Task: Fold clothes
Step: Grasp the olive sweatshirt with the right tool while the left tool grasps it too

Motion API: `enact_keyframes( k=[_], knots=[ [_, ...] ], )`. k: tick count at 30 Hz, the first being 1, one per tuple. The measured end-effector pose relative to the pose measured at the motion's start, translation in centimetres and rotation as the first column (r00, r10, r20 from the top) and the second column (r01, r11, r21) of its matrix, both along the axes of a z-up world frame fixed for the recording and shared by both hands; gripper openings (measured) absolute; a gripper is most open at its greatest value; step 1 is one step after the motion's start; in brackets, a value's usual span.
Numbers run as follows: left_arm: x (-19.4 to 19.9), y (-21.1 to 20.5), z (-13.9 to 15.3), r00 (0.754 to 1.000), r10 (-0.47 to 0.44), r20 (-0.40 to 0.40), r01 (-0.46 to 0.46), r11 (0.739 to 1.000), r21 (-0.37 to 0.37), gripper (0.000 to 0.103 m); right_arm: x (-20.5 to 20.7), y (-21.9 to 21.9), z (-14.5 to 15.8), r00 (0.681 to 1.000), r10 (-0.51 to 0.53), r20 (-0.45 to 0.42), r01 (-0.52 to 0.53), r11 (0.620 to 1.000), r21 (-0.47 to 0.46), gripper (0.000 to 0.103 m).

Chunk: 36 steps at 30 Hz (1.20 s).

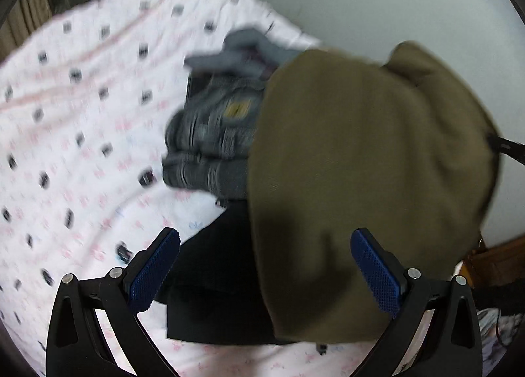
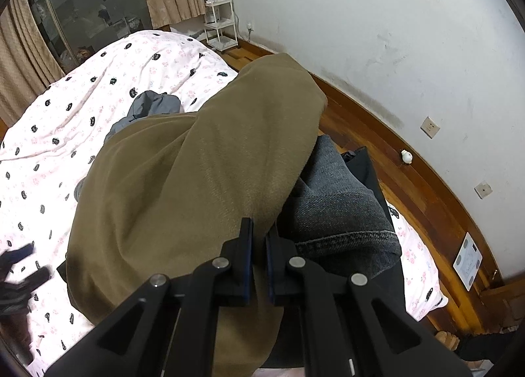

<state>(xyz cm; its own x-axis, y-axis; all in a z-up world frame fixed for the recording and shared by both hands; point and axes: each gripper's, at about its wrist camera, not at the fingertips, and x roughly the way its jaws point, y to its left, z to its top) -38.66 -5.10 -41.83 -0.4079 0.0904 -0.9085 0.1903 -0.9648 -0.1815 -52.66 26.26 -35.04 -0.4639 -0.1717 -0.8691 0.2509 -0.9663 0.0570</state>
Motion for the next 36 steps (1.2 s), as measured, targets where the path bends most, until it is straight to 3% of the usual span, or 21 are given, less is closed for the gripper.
enact_keyframes(
  k=[1, 2, 3, 4, 5, 6, 12, 22, 30, 36],
  knots=[
    [-0.2, -0.2, -0.8, 1.000, 0.003, 0.003, -0.003, 0.999, 0.045, 0.089, 0.0, 0.1, -0.1, 1.000, 0.004, -0.004, -0.004, 1.000, 0.002, 0.007],
    [-0.4, -0.3, -1.6, 1.000, 0.004, 0.004, -0.005, 0.996, 0.093, 0.071, 0.0, 0.2, -0.3, 1.000, 0.006, -0.007, -0.006, 1.000, 0.003, 0.007],
    [-0.6, -0.1, -2.3, 1.000, -0.006, 0.010, 0.005, 0.988, 0.153, 0.059, 0.0, 0.3, -0.5, 1.000, 0.004, -0.007, -0.004, 1.000, 0.001, 0.007],
    [-0.8, 0.1, -3.0, 1.000, -0.021, 0.021, 0.017, 0.978, 0.207, 0.033, 0.0, 0.4, -0.7, 1.000, 0.001, -0.007, -0.001, 1.000, -0.003, 0.007],
    [-0.9, 0.5, -3.6, 0.999, -0.038, 0.038, 0.027, 0.967, 0.255, 0.014, 0.1, 0.5, -0.8, 1.000, -0.001, -0.008, 0.001, 1.000, -0.005, 0.007],
    [-0.9, 0.9, -3.9, 0.998, -0.047, 0.049, 0.031, 0.959, 0.282, 0.008, 0.1, 0.5, -1.0, 1.000, -0.004, -0.008, 0.004, 1.000, -0.007, 0.007],
    [0.7, 2.7, -0.4, 0.999, -0.040, -0.016, 0.043, 0.951, 0.307, 0.004, 0.8, 0.2, -0.3, 1.000, -0.005, -0.024, 0.005, 1.000, -0.001, 0.007],
    [7.4, 2.3, 12.8, 0.976, -0.099, -0.194, 0.161, 0.928, 0.337, 0.003, 5.2, -1.5, 5.1, 0.997, 0.059, -0.056, -0.062, 0.997, -0.052, 0.006],
    [13.7, -1.1, 21.9, 0.950, -0.043, -0.308, 0.162, 0.913, 0.374, 0.003, 12.0, -3.8, 11.3, 0.987, 0.138, -0.084, -0.143, 0.988, -0.058, 0.005],
    [21.3, -5.0, 27.7, 0.935, 0.010, -0.356, 0.121, 0.932, 0.343, 0.003, 18.9, -8.1, 15.4, 0.962, 0.259, -0.085, -0.266, 0.960, -0.091, 0.003]
  ],
)
